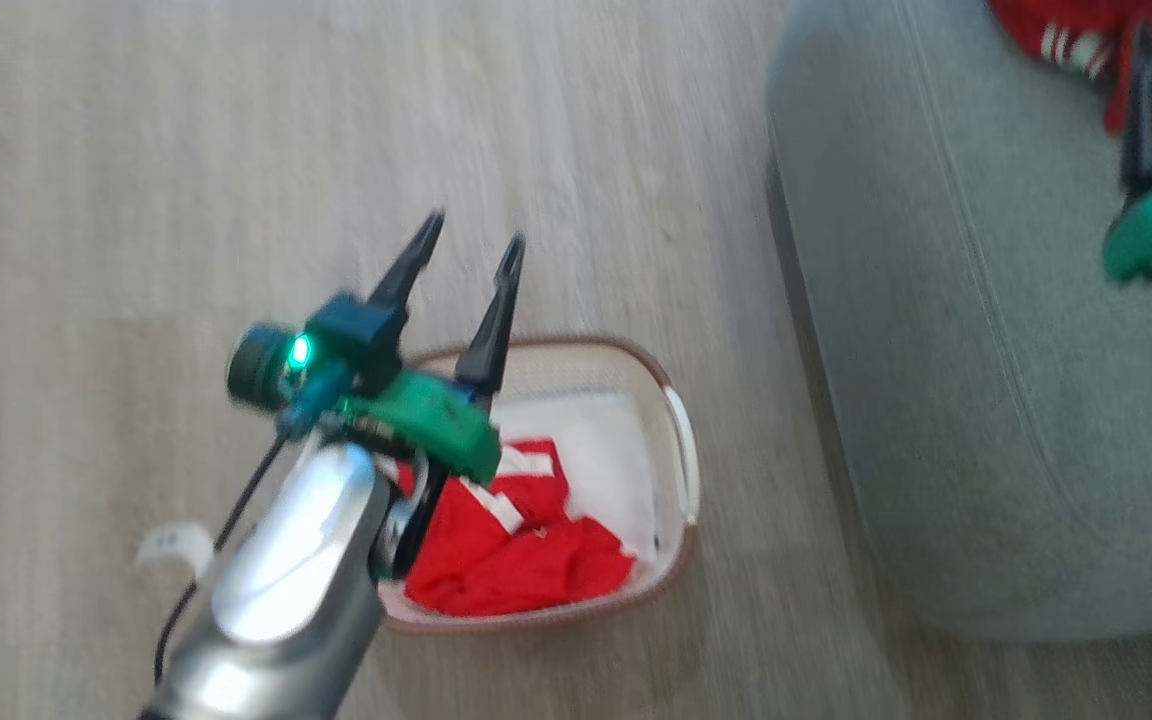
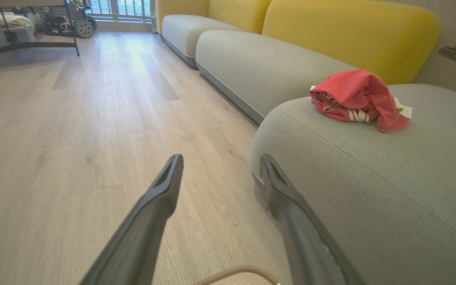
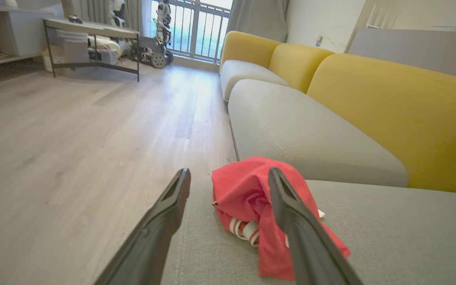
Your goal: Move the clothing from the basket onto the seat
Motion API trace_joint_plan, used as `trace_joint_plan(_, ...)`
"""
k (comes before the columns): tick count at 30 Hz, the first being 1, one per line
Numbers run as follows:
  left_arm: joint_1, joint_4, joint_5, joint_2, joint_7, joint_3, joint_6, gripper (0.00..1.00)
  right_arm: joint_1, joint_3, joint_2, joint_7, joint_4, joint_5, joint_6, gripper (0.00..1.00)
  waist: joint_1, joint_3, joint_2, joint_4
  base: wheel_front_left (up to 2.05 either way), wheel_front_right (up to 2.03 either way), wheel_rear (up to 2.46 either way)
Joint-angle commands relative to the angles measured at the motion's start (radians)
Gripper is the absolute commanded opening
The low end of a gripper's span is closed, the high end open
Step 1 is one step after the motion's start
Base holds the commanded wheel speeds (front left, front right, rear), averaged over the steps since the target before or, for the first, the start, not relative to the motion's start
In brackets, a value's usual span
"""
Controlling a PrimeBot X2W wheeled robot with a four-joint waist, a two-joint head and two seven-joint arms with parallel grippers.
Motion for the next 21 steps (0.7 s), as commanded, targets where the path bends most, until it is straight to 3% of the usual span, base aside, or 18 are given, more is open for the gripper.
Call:
trace_joint_plan(1,0.016,-0.040,-0.002,0.004,-0.009,0.053,-0.003,1.00,0.048,0.013,0.004,-0.009,-0.055,0.016,0.000,1.00,0.0001,-0.105,-0.0001,0.073,0.00,0.00,0.00)
trace_joint_plan(12,0.221,-0.104,0.037,0.041,-0.009,0.184,0.026,1.00,0.347,-0.024,0.147,-0.009,-0.314,0.014,0.000,1.00,0.0001,-0.219,-0.0001,0.148,0.00,0.00,0.00)
trace_joint_plan(21,0.377,-0.163,0.064,0.028,-0.009,0.255,0.041,1.00,0.555,-0.043,0.252,-0.009,-0.439,-0.013,0.000,1.00,0.0001,-0.291,-0.0001,0.186,0.00,0.00,0.00)
